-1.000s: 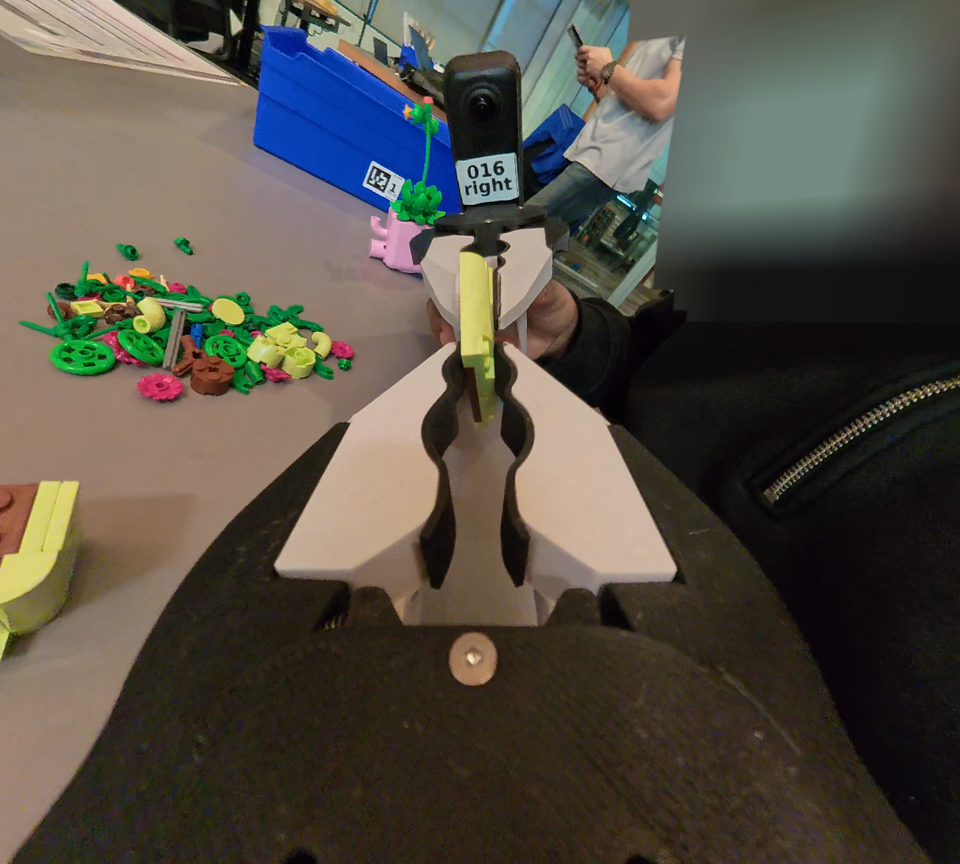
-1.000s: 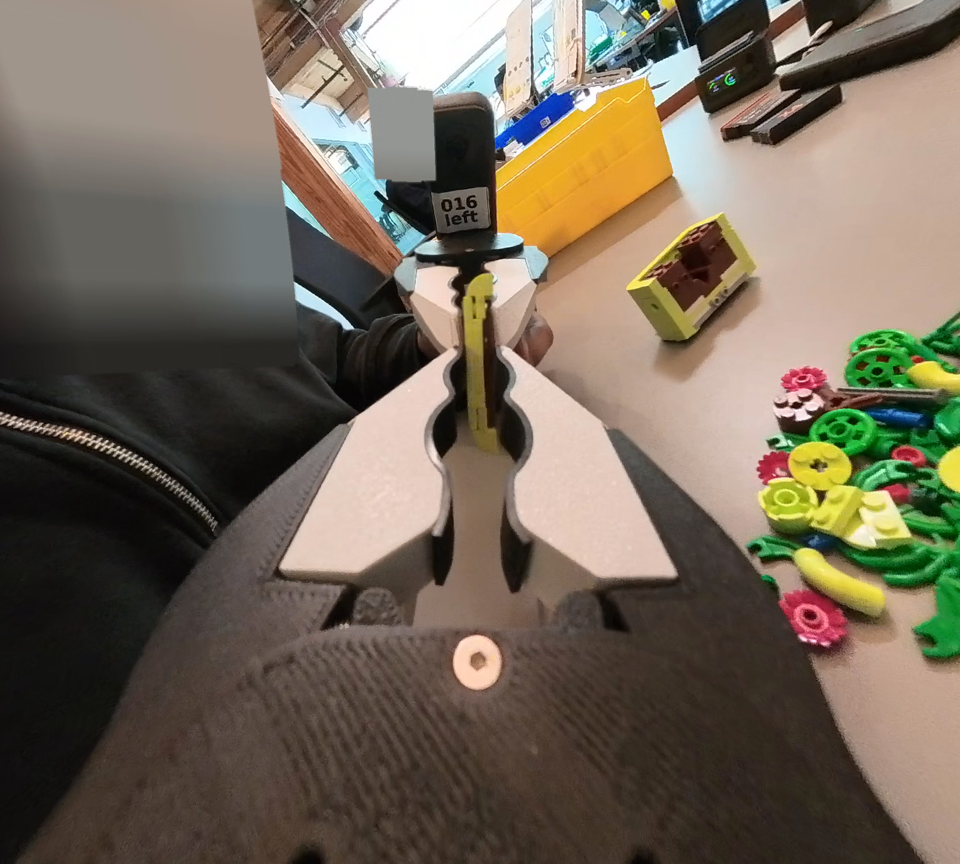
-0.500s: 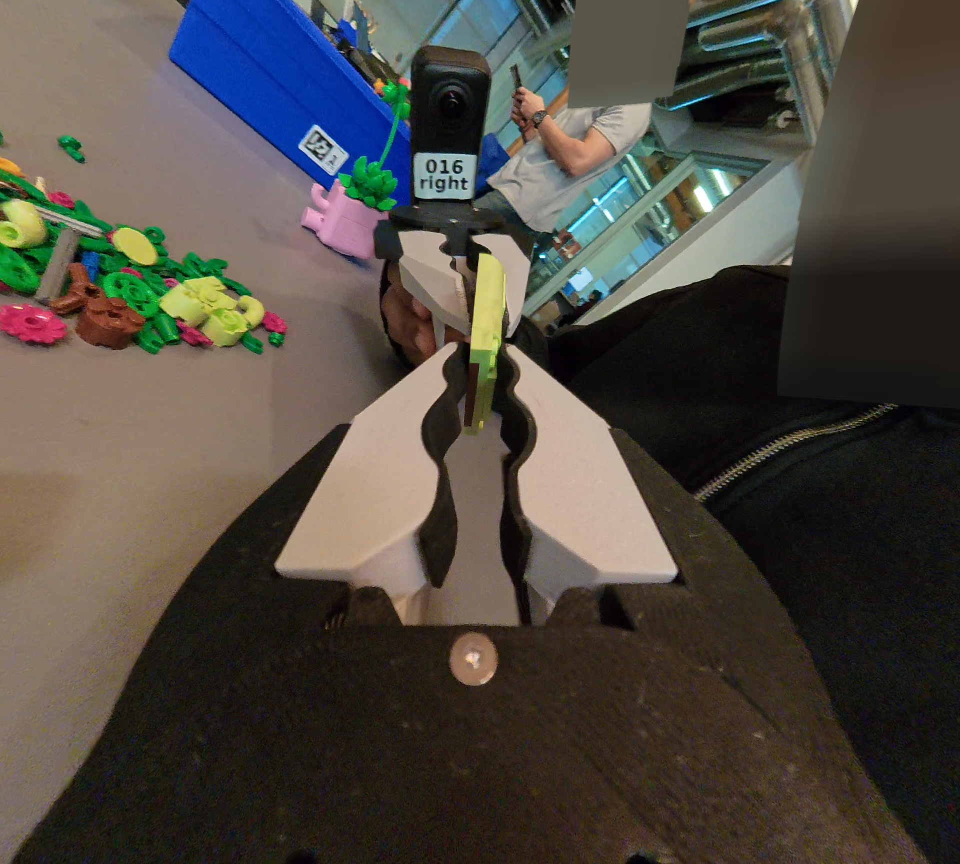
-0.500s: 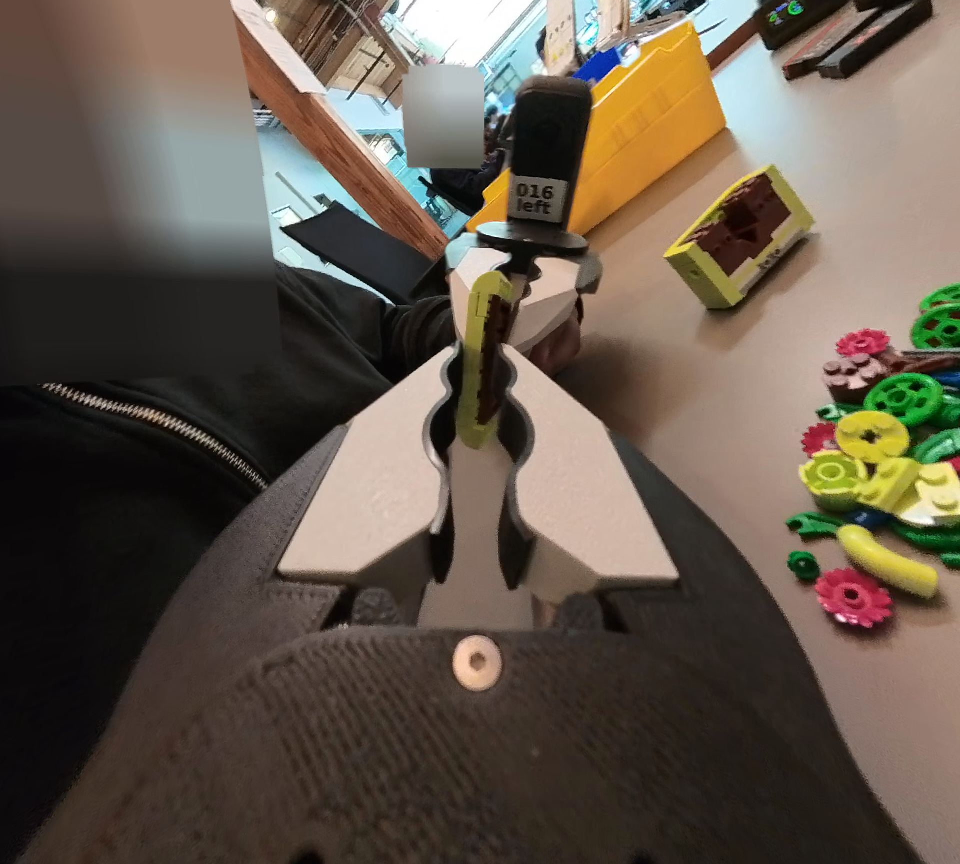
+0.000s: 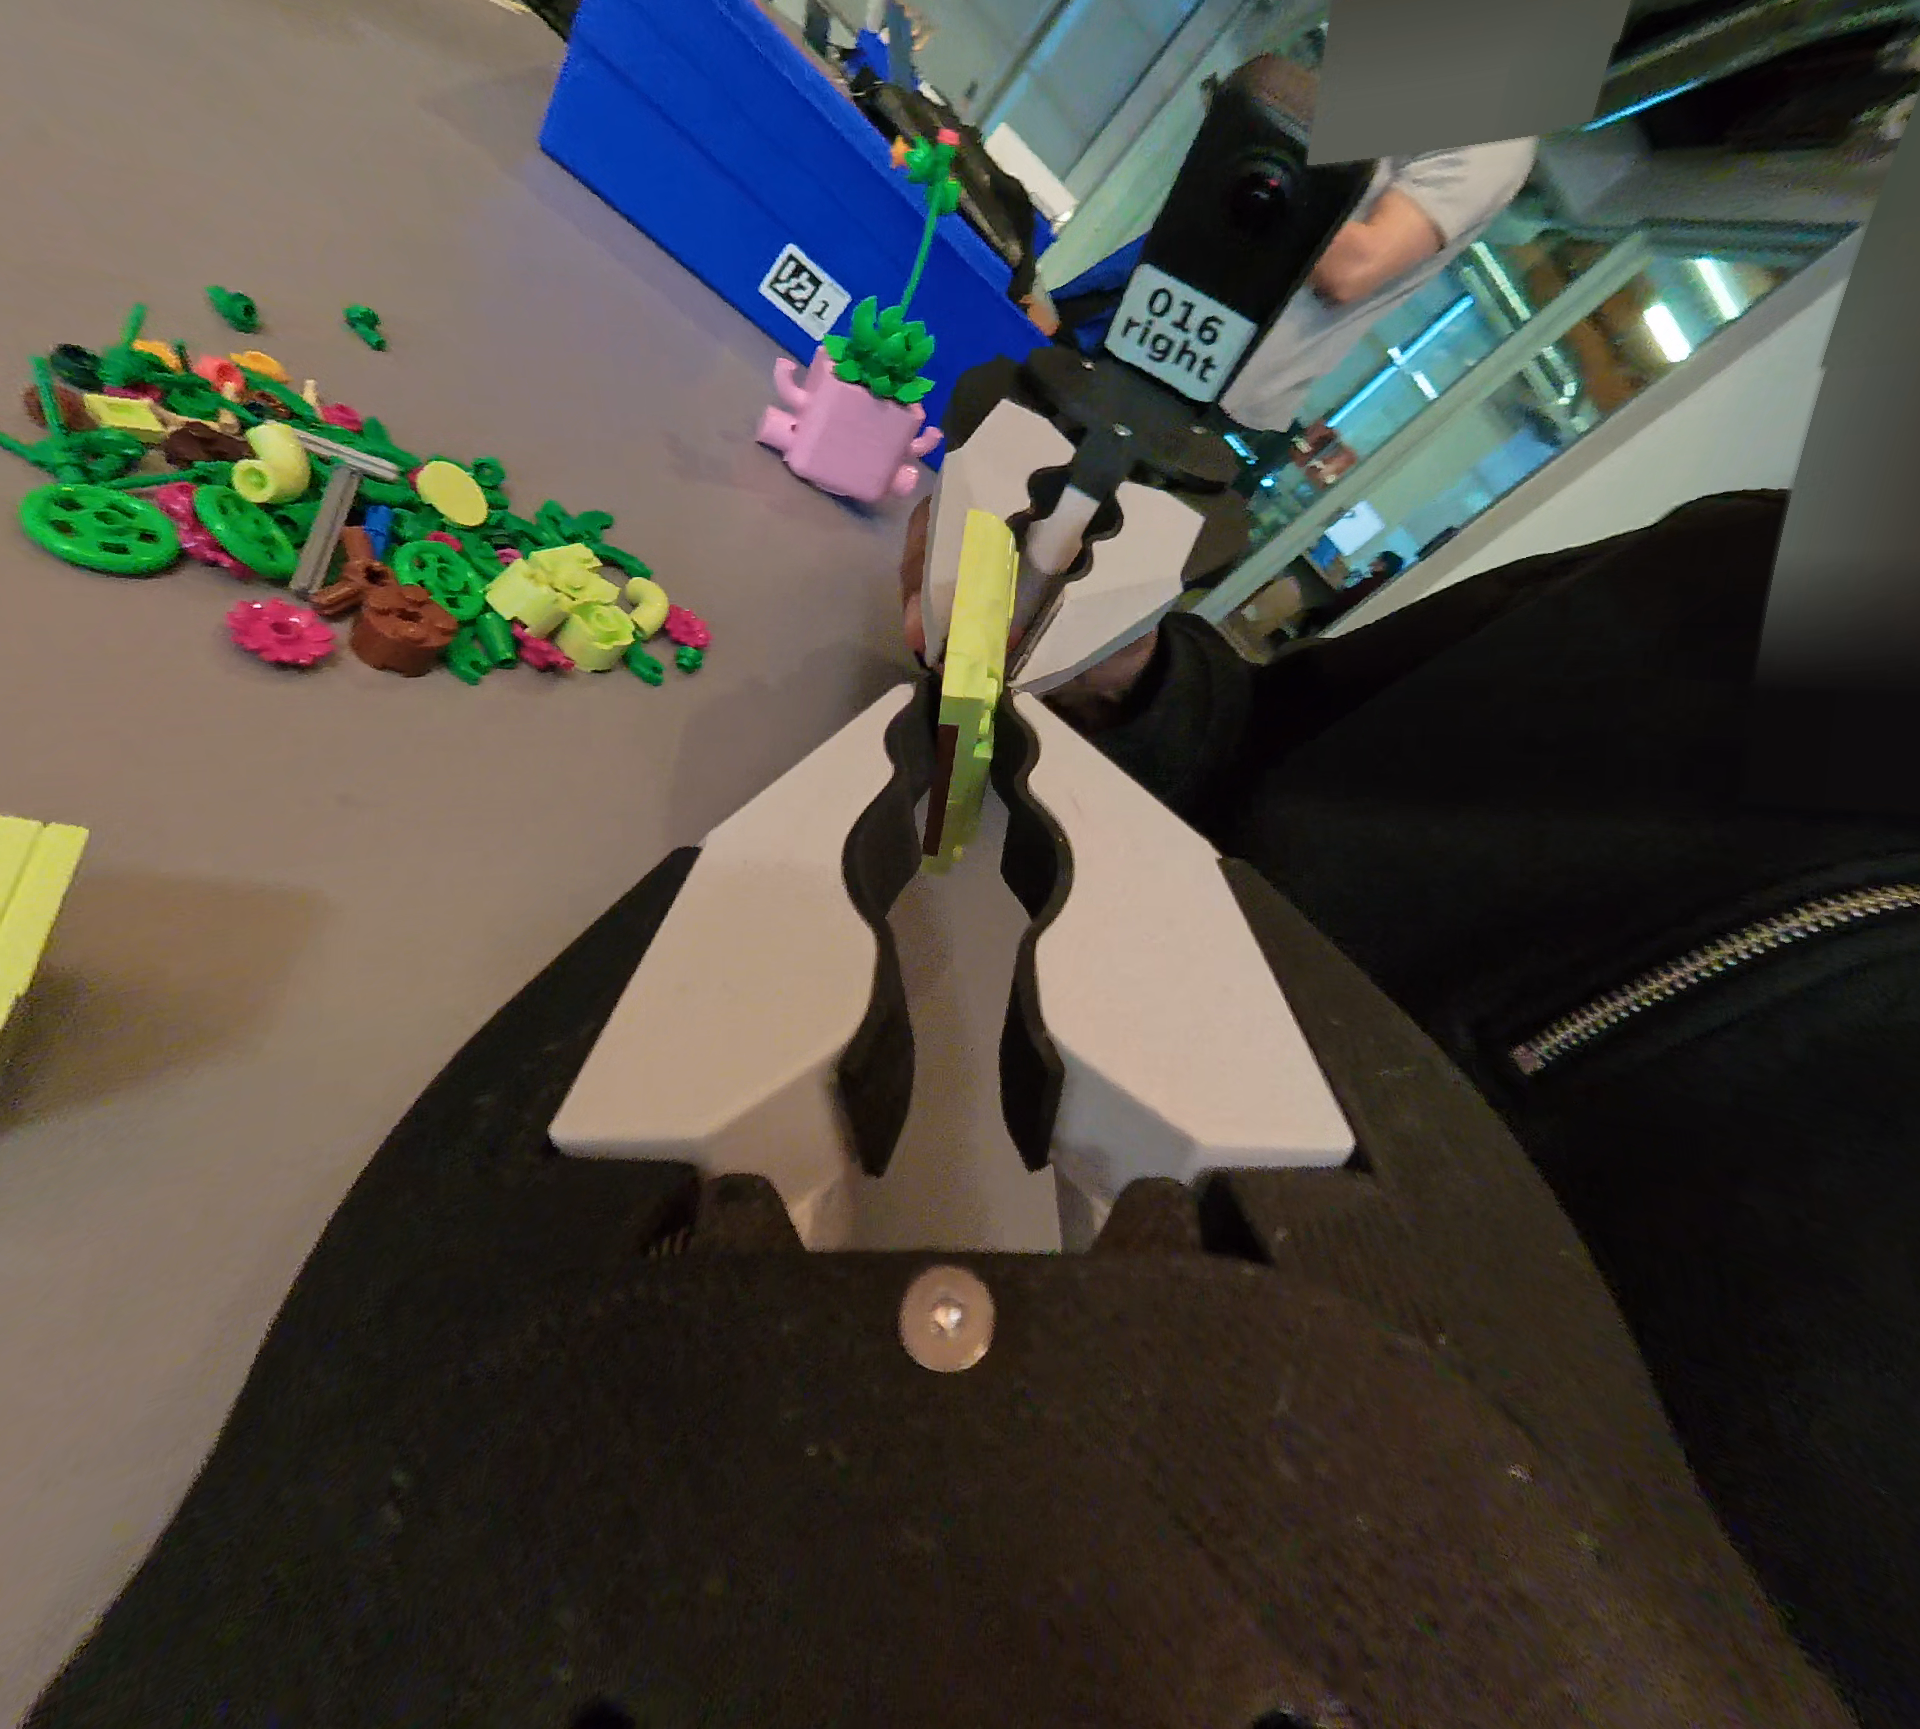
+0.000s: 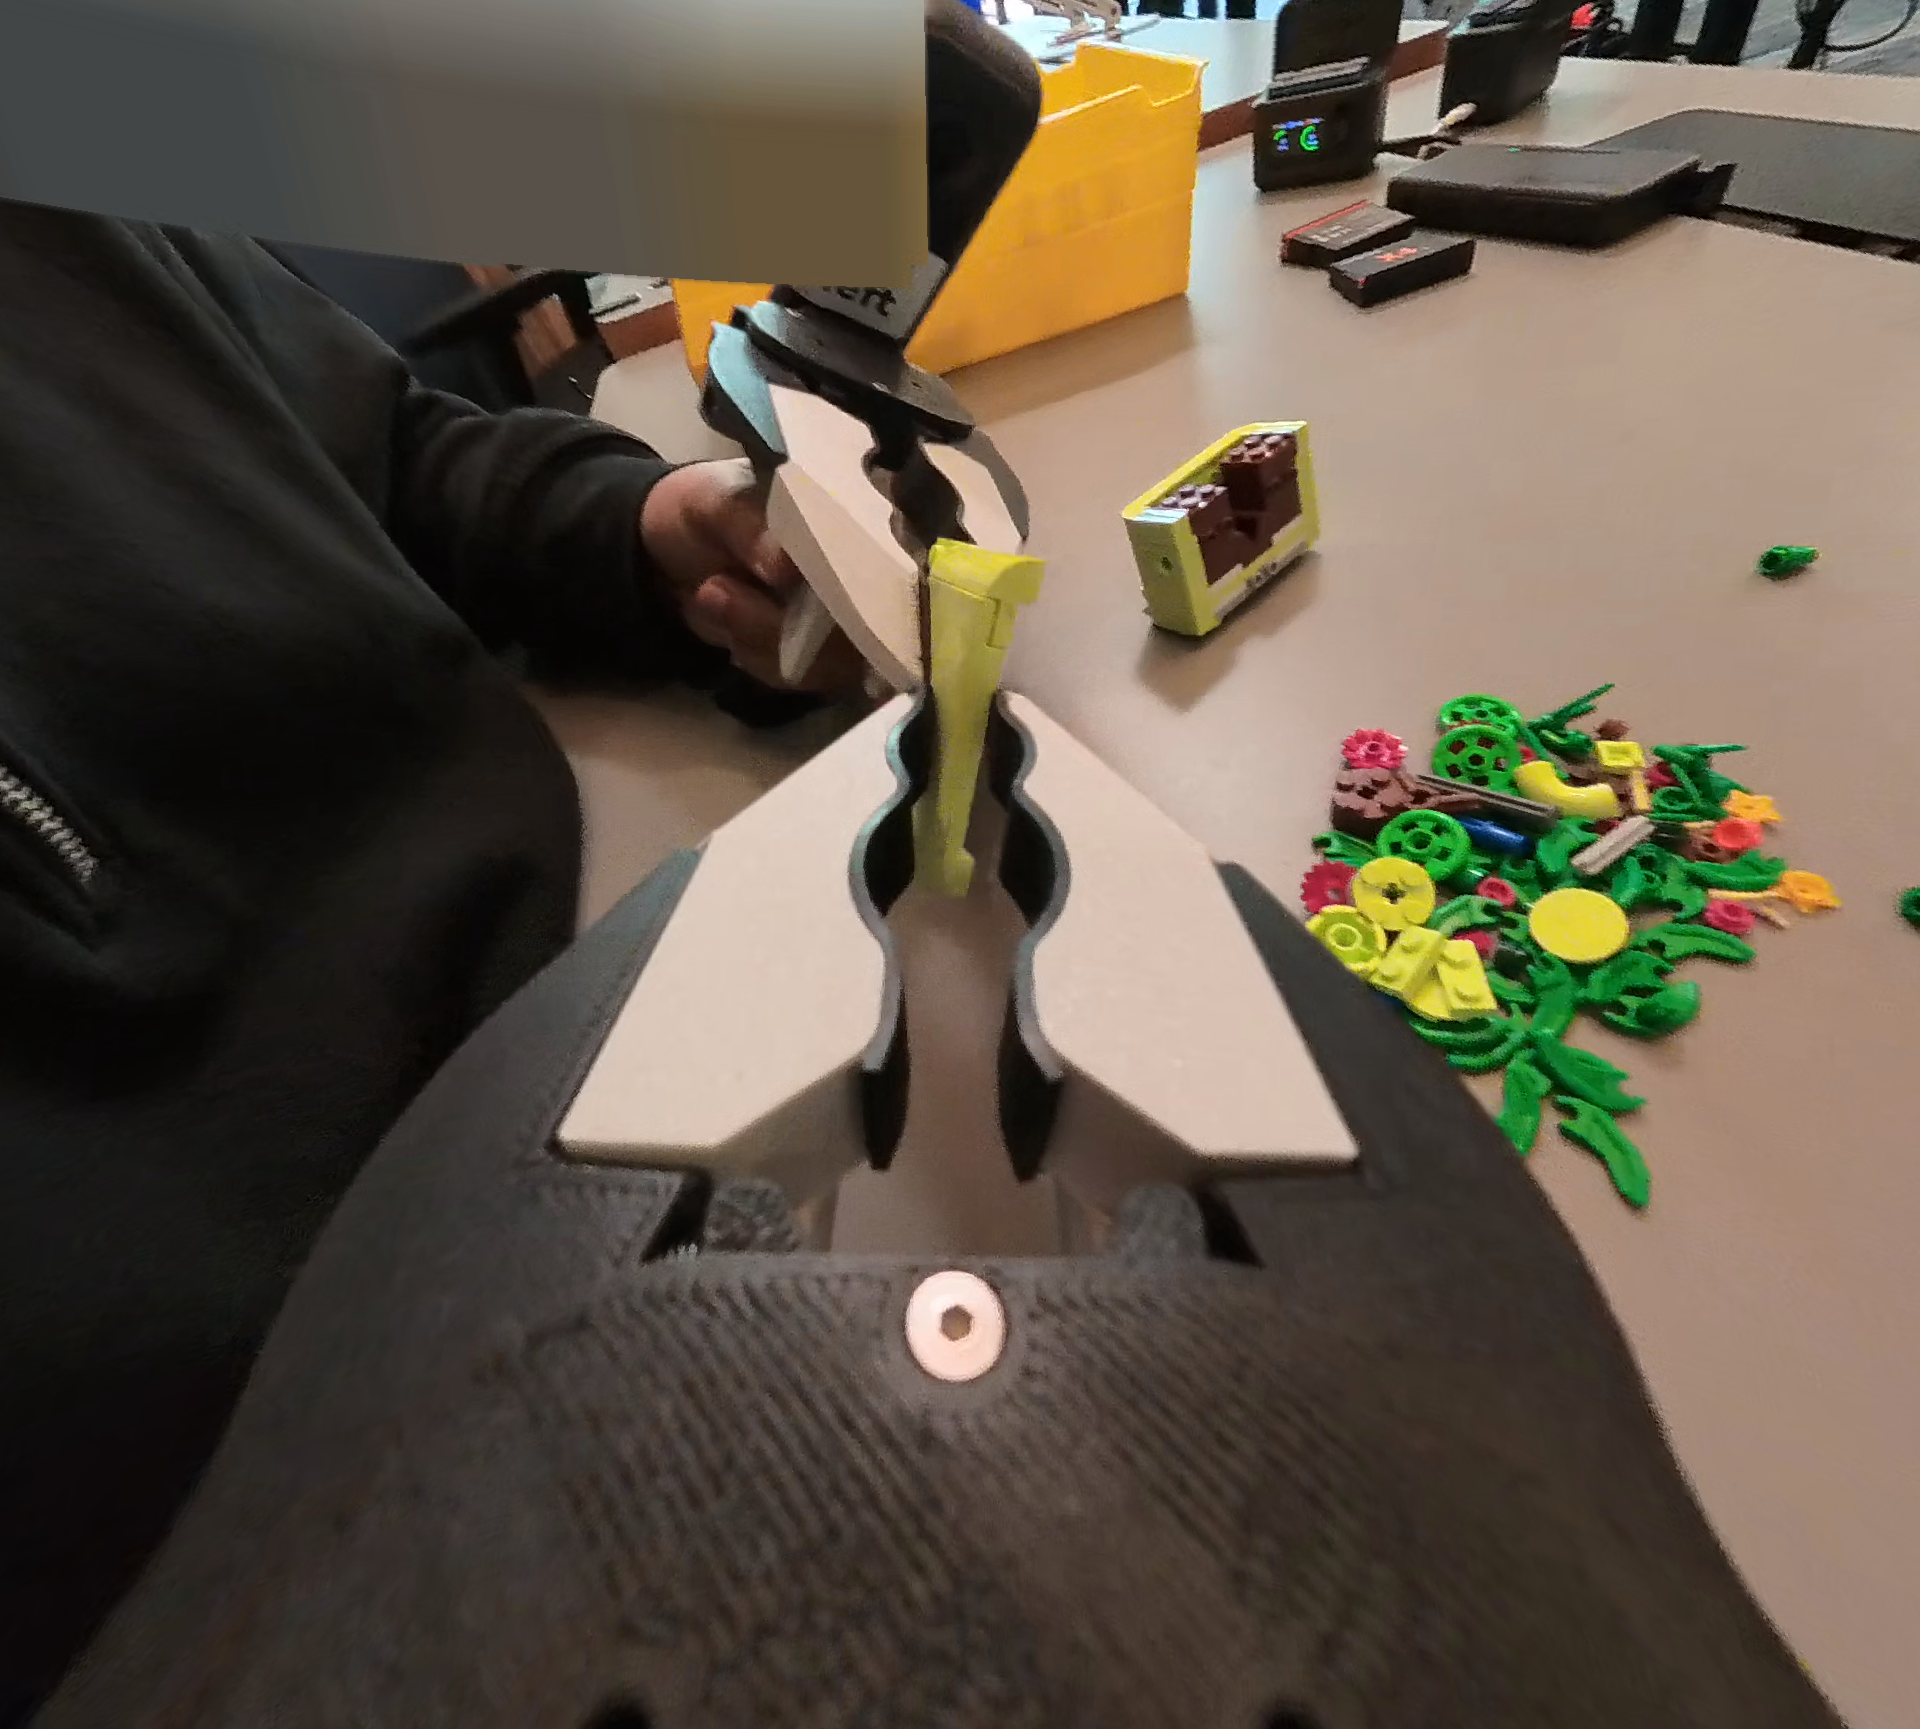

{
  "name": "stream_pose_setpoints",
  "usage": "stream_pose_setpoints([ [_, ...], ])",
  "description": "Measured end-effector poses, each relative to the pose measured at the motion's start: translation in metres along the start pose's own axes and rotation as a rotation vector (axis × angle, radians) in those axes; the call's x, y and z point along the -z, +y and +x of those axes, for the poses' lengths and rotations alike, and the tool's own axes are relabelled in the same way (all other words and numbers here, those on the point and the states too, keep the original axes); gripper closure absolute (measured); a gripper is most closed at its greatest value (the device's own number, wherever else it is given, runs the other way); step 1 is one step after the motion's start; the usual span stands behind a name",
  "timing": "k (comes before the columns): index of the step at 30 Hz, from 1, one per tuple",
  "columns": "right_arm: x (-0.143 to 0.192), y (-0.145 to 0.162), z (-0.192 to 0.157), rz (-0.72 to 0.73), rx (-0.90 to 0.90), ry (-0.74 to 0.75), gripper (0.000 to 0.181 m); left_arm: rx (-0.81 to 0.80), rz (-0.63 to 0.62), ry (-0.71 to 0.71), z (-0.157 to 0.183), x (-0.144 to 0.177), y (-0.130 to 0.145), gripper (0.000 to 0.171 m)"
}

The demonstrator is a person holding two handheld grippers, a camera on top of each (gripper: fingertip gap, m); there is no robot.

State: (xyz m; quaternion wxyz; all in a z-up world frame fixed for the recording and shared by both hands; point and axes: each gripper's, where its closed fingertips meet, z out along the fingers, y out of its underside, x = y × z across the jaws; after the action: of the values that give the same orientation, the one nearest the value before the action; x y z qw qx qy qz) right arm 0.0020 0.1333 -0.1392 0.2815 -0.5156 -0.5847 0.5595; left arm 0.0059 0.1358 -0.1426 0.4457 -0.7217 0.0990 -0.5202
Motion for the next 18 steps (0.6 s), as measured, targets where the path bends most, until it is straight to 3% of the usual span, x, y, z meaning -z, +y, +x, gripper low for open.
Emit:
stream_pose_setpoints([
  [7,-0.002,0.001,0.007,-0.003,-0.002,0.035,0.171,-0.066,-0.005,-0.074,-0.006,0.000,-0.001,0.167],
  [10,-0.004,-0.005,0.008,0.010,0.043,0.055,0.151,-0.092,0.004,-0.119,-0.012,0.002,-0.005,0.166],
  [14,0.000,-0.019,0.004,0.076,0.196,0.130,0.147,-0.112,0.009,-0.160,-0.017,0.005,-0.008,0.166],
  [18,-0.002,-0.016,0.004,0.061,0.182,0.126,0.143,-0.155,-0.017,-0.170,-0.014,0.002,-0.004,0.166],
])
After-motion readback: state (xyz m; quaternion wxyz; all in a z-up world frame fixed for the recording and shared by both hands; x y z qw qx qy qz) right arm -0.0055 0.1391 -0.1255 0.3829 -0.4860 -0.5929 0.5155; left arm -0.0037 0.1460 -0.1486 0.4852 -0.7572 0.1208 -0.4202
